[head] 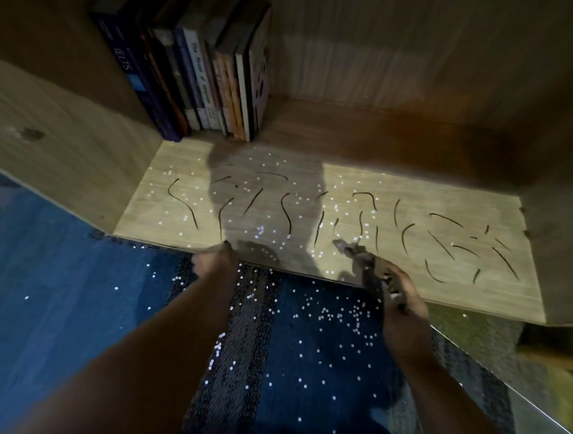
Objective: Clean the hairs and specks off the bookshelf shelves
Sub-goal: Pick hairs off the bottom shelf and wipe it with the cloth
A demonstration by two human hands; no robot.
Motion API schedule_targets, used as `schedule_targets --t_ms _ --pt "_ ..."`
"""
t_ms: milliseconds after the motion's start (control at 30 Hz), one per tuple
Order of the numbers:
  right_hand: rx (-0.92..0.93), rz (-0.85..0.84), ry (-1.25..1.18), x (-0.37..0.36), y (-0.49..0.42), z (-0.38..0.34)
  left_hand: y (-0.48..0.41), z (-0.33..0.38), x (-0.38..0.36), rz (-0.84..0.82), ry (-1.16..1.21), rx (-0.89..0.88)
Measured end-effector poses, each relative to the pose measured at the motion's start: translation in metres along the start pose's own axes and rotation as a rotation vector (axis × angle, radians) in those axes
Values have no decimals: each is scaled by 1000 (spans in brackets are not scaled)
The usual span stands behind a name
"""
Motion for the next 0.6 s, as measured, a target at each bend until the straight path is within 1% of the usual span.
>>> schedule_targets --t_ms 33,67,100,133,167,200,233,300,367,400,467,533,600 --pt "-7 25 -79 9 -1 -4 0 11 8 128 -115 -54" --pt "-12 49 -128 18 -3 -8 2 23 13 203 -286 -150" --pt "-12 82 -140 26 -7 -10 0 33 14 225 -479 -280" --pt "-18 117 -136 34 -12 -13 -4 39 11 200 -711 -404" --pt "-23 159 -103 41 -17 -15 -9 39 7 139 -953 -480" --pt "-19 182 -75 46 -23 -18 -14 34 3 66 -1150 -516" --pt "-22 201 -39 49 -30 -16 -20 26 2 -10 -1280 -516" --pt "-44 242 48 57 -48 -10 -27 11 2 -111 -1426 -494" --pt "-63 287 104 63 -72 2 -32 4 3 -122 -1557 -519" --pt "-50 314 115 67 -85 6 -34 2 3 -121 -1589 -543" --pt "-69 335 182 68 -111 16 -41 0 2 -108 -1572 -637" --pt "-148 301 311 57 -133 23 -47 -7 0 -108 -1552 -689" --pt "-145 192 409 34 -147 25 -47 -11 4 -89 -1561 -663"
Point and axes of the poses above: each hand's wrist, its own y-axis away from the middle knuckle, its own x-axis out of the back of the hand, z = x × y, the point moved 5 cm from there along -y, towards the middle knuckle, and after that the axes turned 13 degrees about -z, right-handed, at the moved point
